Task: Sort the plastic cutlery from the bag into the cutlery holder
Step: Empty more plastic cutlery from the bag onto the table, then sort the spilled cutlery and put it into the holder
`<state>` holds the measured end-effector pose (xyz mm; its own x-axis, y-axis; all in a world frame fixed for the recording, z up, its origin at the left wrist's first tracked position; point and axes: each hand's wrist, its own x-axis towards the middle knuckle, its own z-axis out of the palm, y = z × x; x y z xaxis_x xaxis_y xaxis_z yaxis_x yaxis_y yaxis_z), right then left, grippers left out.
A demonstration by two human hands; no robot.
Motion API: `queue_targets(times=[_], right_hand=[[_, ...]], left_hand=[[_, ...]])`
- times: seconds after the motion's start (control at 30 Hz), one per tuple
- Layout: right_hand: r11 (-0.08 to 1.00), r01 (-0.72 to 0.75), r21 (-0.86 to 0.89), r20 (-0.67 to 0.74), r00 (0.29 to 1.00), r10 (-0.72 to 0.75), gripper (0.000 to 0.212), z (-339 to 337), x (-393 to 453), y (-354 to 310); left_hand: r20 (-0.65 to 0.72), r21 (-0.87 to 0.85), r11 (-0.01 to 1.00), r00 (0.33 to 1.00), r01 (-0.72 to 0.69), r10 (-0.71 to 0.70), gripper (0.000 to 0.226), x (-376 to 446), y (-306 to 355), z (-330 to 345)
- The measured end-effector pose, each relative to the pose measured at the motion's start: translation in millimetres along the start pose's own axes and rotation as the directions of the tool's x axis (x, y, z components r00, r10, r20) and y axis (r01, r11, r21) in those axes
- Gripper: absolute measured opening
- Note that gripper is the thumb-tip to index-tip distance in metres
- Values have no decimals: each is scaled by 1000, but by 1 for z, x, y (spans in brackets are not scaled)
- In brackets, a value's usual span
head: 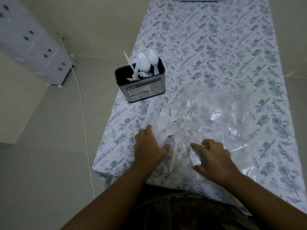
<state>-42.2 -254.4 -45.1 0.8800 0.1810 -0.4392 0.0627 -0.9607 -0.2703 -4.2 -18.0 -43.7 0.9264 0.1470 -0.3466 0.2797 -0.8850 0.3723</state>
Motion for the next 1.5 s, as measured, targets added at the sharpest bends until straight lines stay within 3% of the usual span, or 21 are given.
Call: queue_targets(times=[0.17,0.37,0.47,0.53,0.63,0.77,0.87,1.03,1.13,1.3,1.43,1.5], right_hand=[[995,-17,95,60,998,11,88,-6,15,-5],[936,-77,344,60,996,60,47,-16,29,-13],[724,-125,679,18,988,154,36,-23,32,-29],[510,-220,831,139,972,192,33,-28,35,-44],[253,-342,905,316,939,138,27,-32,35,-59],[105,-363,926,340,922,187,20,-27,32,-59],[102,-368,924,337,911,236,18,-24,32,-53],[229,-355,906,293,918,266,17,-28,27,-48],[265,-351,898,262,911,318,18,-30,27,-48],[202,-386,900,307,891,335,14,-34,27,-47],[189,-424,886,345,874,343,16,-33,25,-47],[203,-415,887,326,874,360,17,-32,23,-47]], left_hand=[[70,-76,997,997,-24,29,47,13,7,3],[132,-419,907,987,-30,94,28,0,12,0],[215,-552,834,968,11,129,29,-10,18,-9],[302,-652,755,938,72,172,31,-12,20,-13],[409,-730,660,888,180,210,24,-12,18,-16],[418,-719,643,904,264,95,27,-8,8,-13],[375,-709,643,927,289,-3,15,-5,1,-10],[317,-702,653,946,285,-71,10,-4,-1,-17],[235,-665,713,969,221,-81,14,-5,3,-20],[94,-524,850,996,53,-4,17,-5,5,-15],[81,-293,956,997,5,20,61,-5,3,-8],[16,-208,978,999,-26,30,67,-11,6,-7]])
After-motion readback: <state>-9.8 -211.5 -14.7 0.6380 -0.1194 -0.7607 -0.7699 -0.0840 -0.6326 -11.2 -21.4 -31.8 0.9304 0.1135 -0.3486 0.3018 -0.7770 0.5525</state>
